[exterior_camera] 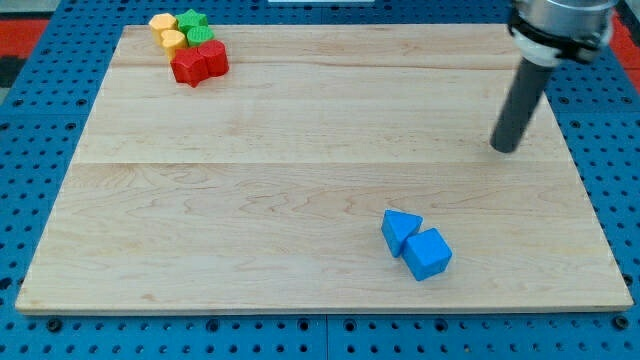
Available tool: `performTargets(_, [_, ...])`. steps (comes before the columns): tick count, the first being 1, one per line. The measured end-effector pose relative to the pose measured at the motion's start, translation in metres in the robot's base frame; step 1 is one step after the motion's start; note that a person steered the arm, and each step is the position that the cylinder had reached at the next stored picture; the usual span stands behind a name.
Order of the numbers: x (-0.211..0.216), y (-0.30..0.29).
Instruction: Slide the blue cube towards top center
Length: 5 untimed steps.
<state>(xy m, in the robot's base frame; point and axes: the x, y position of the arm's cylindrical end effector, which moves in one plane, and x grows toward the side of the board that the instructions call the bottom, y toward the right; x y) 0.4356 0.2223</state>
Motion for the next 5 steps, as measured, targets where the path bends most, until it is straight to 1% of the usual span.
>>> performTargets(1, [0.033,0.003])
performTargets(2, [0.034,0.002])
performTargets(4, [0.127,-0.001])
performTargets(5, [0.143,-0.037])
